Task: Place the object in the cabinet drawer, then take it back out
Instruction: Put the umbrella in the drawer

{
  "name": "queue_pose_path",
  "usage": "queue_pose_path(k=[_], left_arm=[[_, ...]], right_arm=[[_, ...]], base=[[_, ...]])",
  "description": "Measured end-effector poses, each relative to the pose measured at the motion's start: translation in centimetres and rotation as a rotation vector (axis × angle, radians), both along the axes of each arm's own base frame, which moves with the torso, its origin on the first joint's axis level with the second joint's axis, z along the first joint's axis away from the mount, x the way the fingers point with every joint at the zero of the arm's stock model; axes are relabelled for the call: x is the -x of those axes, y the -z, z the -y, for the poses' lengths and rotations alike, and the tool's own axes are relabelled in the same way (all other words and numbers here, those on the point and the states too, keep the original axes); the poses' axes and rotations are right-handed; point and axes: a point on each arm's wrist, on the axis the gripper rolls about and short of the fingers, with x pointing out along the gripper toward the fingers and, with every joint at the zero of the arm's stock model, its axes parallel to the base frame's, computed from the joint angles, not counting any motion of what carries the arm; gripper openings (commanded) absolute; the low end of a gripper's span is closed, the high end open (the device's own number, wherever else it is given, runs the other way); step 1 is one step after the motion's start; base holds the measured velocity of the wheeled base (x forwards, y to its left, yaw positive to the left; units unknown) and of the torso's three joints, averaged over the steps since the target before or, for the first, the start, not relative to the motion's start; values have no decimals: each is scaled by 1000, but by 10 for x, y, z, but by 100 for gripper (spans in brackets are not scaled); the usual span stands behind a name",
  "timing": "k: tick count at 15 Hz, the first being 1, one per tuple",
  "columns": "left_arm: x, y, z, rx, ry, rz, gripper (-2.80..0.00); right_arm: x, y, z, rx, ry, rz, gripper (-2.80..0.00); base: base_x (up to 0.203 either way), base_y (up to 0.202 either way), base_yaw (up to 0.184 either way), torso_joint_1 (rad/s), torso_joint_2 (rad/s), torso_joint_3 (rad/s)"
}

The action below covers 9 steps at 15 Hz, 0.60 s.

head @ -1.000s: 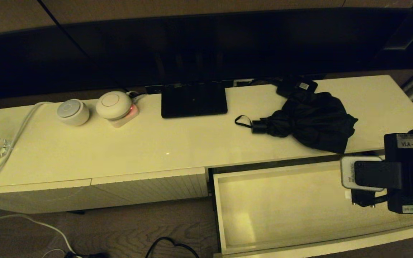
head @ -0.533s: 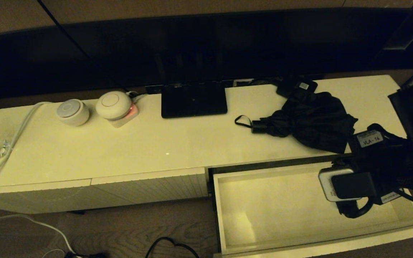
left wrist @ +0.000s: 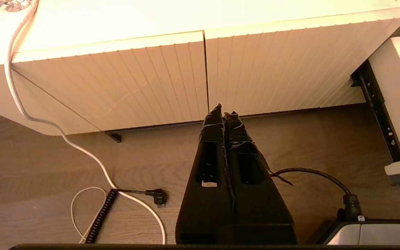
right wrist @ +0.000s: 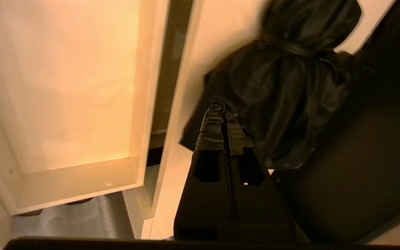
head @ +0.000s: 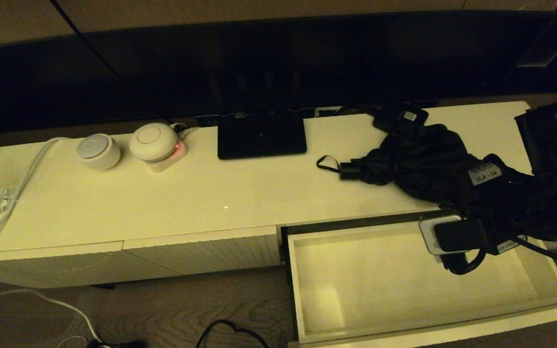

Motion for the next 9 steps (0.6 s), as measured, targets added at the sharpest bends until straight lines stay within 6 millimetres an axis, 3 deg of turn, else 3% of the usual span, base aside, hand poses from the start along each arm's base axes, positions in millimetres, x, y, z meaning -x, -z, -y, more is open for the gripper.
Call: queue_pose_path(k=[9], left_arm=[[0,0,0,0,0,0,-280]], right_arm=[[-3,2,2,8,10,-4,0]], base=[[0,0,0,0,0,0]])
